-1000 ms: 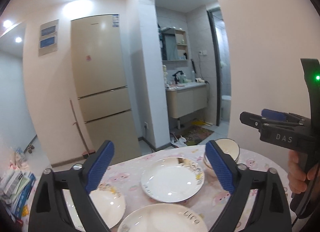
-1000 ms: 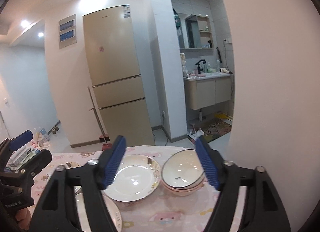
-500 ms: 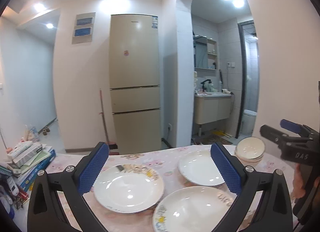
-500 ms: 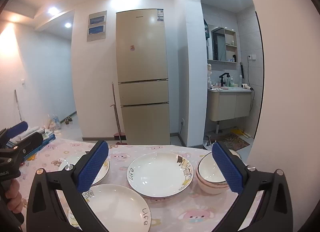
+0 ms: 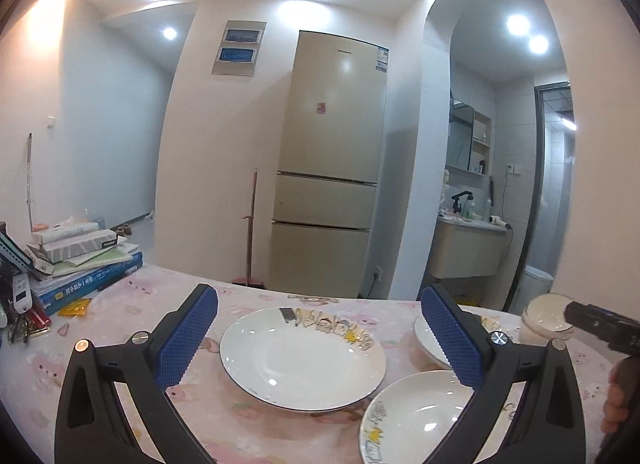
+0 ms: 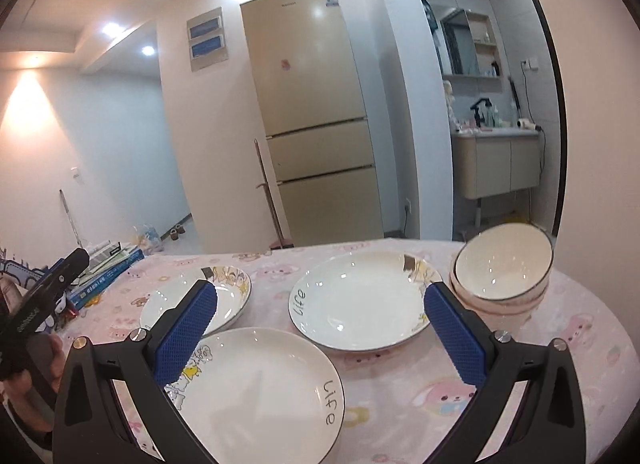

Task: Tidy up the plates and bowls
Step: 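Move the right tool down to the rim of a cartoon-rimmed white plate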

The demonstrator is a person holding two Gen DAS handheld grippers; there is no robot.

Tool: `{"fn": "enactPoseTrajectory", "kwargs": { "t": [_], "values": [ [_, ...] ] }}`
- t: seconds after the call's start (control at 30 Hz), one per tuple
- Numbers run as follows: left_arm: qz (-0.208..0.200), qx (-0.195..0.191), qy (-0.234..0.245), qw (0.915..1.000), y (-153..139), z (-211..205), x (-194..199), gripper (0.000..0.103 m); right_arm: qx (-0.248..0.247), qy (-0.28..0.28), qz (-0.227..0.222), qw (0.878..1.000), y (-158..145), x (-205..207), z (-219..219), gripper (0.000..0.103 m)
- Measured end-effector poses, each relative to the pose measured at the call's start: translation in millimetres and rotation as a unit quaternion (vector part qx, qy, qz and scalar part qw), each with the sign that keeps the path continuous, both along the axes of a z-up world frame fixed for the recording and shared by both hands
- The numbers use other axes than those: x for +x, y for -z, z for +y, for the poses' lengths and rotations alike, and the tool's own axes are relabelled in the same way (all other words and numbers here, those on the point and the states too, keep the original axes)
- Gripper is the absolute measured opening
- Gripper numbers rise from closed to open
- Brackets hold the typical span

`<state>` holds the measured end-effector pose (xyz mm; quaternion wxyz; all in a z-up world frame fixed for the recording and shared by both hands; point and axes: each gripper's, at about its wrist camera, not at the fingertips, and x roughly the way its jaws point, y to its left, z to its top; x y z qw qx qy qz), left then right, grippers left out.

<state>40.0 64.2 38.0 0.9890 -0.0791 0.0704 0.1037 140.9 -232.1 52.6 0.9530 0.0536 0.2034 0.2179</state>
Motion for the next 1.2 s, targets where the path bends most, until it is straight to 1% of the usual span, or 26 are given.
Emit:
{"fn": "enactPoseTrajectory", "kwargs": {
  "t": [0.07, 0.1, 0.17, 0.23, 0.27, 0.33, 0.37, 0.4, 0.43, 0.47, 0.57, 0.63, 0.7, 0.73, 0.77, 0.8, 0.83, 0.87, 0.9, 0.93, 0.97, 1.0, 1.03, 1.13, 1.2],
  "values": [
    [0.012, -0.006, 0.044, 0.9989, 8, 4, 7, 0.103, -0.008, 0.007, -0.016, 1.000, 2, -5, -3, 0.101],
    [0.020, -0.015, 0.060, 0.9979, 11, 6, 9, 0.103, -0.014, 0.014, -0.025, 0.999, 4, -7, -4, 0.098],
    [0.037, -0.022, 0.058, 0.9974, 16, 5, 11, 0.103, -0.026, 0.013, -0.021, 0.999, 8, -8, -4, 0.093],
    [0.045, -0.018, 0.062, 0.9969, 19, 2, 10, 0.103, -0.028, 0.002, 0.001, 1.000, 14, -3, -4, 0.083],
    [0.051, -0.013, 0.061, 0.9968, 21, -1, 9, 0.103, -0.025, -0.005, 0.014, 1.000, 16, 1, -3, 0.080],
    [0.067, 0.010, 0.057, 0.9961, 21, -9, 8, 0.103, -0.021, -0.023, 0.041, 0.999, 24, 8, -2, 0.070],
    [0.077, 0.023, 0.059, 0.9950, 21, -13, 10, 0.103, -0.022, -0.028, 0.049, 0.998, 27, 10, -2, 0.068],
    [0.080, 0.031, 0.064, 0.9943, 21, -17, 10, 0.103, -0.027, -0.031, 0.059, 0.997, 30, 12, -1, 0.060],
    [0.082, 0.039, 0.071, 0.9933, 22, -21, 10, 0.103, -0.031, -0.036, 0.068, 0.997, 32, 15, 0, 0.050],
    [0.083, 0.041, 0.078, 0.9926, 23, -22, 10, 0.103, -0.031, -0.043, 0.078, 0.996, 34, 17, 1, 0.047],
    [0.109, 0.032, 0.105, 0.9880, 30, -25, 16, 0.103, -0.007, -0.054, 0.113, 0.992, 43, 21, -3, 0.047],
    [0.126, 0.014, 0.106, 0.9862, 34, -22, 22, 0.102, -0.005, -0.054, 0.121, 0.991, 47, 23, -4, 0.046],
    [0.138, -0.008, 0.106, 0.9847, 37, -15, 25, 0.093, -0.018, -0.046, 0.117, 0.992, 46, 23, -3, 0.045],
    [0.151, -0.023, 0.106, 0.9826, 40, -10, 28, 0.087, -0.027, -0.042, 0.114, 0.992, 46, 22, -3, 0.044],
    [0.163, -0.029, 0.105, 0.9807, 41, -8, 31, 0.083, -0.034, -0.039, 0.115, 0.992, 47, 21, -2, 0.044],
    [0.190, -0.037, 0.104, 0.9757, 45, -5, 37, 0.082, -0.033, -0.039, 0.119, 0.992, 48, 22, -1, 0.043],
    [0.220, -0.056, 0.113, 0.9673, 50, -1, 42, 0.069, -0.029, -0.041, 0.124, 0.991, 49, 23, -2, 0.040],
    [0.230, -0.082, 0.124, 0.9617, 53, 4, 45, 0.051, -0.022, -0.046, 0.131, 0.990, 50, 24, -2, 0.039],
    [0.233, -0.113, 0.131, 0.9569, 55, 11, 46, 0.047, -0.016, -0.051, 0.136, 0.989, 51, 25, -3, 0.037],
    [0.231, -0.120, 0.127, 0.9572, 55, 14, 45, 0.046, -0.012, -0.056, 0.139, 0.989, 51, 24, -3, 0.036],
    [0.226, -0.114, 0.119, 0.9599, 54, 17, 44, 0.046, -0.011, -0.059, 0.136, 0.989, 49, 23, -3, 0.036],
    [0.220, -0.101, 0.102, 0.9649, 52, 19, 43, 0.046, -0.013, -0.060, 0.130, 0.990, 47, 22, -1, 0.036],
    [0.217, -0.096, 0.094, 0.9668, 50, 21, 43, 0.046, -0.016, -0.060, 0.129, 0.990, 44, 22, 2, 0.036],
    [0.215, -0.107, 0.077, 0.9676, 38, 38, 46, 0.046, -0.015, -0.091, 0.133, 0.987, 26, 27, 15, 0.036],
    [0.214, -0.101, 0.068, 0.9693, 26, 45, 49, 0.046, -0.019, -0.105, 0.132, 0.985, 10, 32, 29, 0.036]
  ]
}}
